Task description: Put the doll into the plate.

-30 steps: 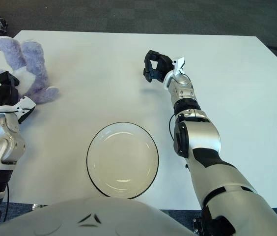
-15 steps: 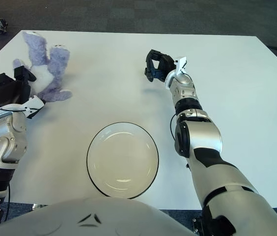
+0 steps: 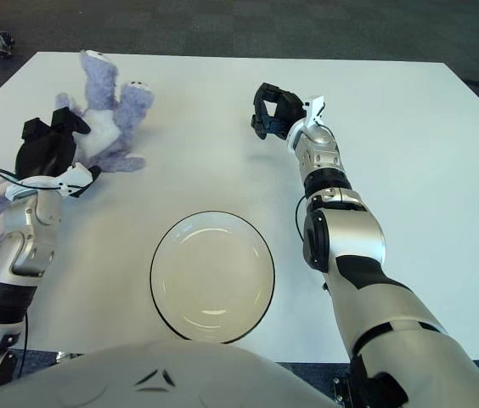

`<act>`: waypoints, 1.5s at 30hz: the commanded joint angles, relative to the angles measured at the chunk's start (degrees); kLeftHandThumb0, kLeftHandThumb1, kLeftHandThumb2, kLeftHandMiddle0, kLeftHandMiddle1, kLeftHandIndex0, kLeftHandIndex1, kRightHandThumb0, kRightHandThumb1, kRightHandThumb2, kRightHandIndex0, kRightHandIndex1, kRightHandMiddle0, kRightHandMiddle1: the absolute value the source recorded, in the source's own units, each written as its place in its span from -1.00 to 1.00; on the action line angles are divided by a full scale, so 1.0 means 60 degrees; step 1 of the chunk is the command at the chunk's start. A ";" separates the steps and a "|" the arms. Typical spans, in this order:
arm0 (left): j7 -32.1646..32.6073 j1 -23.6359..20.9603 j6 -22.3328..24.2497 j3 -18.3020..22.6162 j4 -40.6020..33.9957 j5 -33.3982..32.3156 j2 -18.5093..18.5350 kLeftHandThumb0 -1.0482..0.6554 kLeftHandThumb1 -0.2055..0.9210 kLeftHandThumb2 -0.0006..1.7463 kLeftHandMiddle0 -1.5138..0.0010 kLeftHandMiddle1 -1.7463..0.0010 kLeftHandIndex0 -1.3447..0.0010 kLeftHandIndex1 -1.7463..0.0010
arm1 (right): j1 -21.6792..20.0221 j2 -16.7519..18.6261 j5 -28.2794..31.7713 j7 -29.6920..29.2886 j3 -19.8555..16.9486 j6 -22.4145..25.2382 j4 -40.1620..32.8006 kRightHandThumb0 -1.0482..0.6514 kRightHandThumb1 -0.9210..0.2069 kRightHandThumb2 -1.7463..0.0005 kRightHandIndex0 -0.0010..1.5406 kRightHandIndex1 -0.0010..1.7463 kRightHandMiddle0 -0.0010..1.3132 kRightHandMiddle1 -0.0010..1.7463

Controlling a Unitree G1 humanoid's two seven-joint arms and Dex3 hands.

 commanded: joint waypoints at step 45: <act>0.1591 -0.0345 -0.1988 -0.1027 -0.0066 0.0067 -0.1037 0.20 -0.48 0.68 1.00 -1.00 0.99 -0.98 | 0.0095 -0.0115 -0.0276 0.0577 0.0897 0.0019 -0.0512 -0.34 0.13 -0.55 0.66 1.00 -0.02 1.00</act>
